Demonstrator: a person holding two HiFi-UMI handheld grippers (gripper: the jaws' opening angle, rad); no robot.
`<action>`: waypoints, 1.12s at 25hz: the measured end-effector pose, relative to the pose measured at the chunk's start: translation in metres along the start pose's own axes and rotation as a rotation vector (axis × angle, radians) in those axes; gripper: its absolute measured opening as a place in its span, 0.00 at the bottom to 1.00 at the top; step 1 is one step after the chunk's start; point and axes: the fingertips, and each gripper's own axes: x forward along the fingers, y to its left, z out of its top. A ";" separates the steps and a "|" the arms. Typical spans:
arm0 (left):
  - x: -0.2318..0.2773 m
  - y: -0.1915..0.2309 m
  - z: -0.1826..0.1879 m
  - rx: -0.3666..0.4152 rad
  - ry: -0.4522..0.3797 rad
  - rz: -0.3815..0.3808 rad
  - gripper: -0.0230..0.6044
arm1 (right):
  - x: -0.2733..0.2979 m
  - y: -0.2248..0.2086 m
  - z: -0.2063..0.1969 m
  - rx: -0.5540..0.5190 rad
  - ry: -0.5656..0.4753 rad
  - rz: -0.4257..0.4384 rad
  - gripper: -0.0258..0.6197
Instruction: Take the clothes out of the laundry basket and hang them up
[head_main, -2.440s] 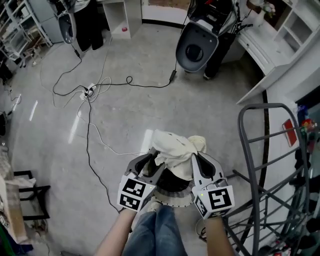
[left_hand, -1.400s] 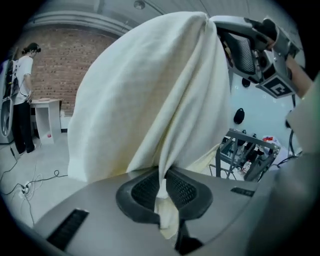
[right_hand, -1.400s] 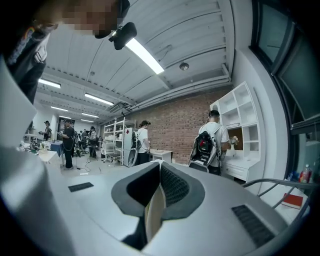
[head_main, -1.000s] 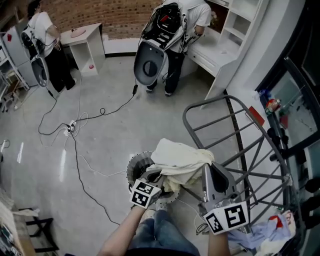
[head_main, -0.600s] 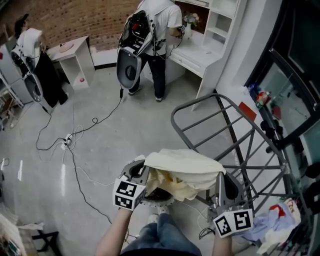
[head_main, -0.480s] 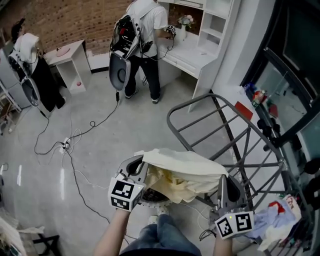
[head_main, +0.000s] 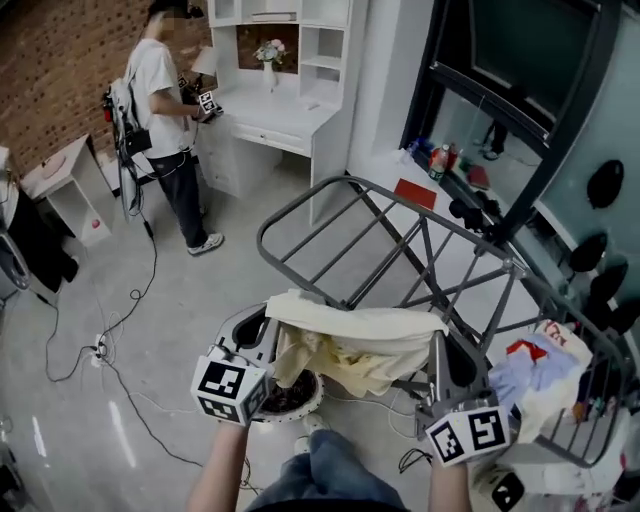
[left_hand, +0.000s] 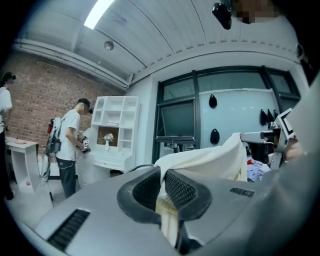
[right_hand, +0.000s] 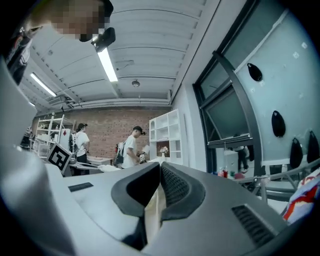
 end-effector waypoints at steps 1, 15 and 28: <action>0.007 -0.010 0.006 0.014 -0.004 -0.031 0.09 | -0.007 -0.009 0.004 -0.001 -0.006 -0.029 0.05; 0.132 -0.137 0.040 0.079 -0.013 -0.350 0.09 | -0.069 -0.131 0.017 -0.005 -0.020 -0.372 0.05; 0.284 -0.180 0.044 0.100 0.037 -0.418 0.09 | -0.004 -0.262 0.006 0.015 0.032 -0.479 0.06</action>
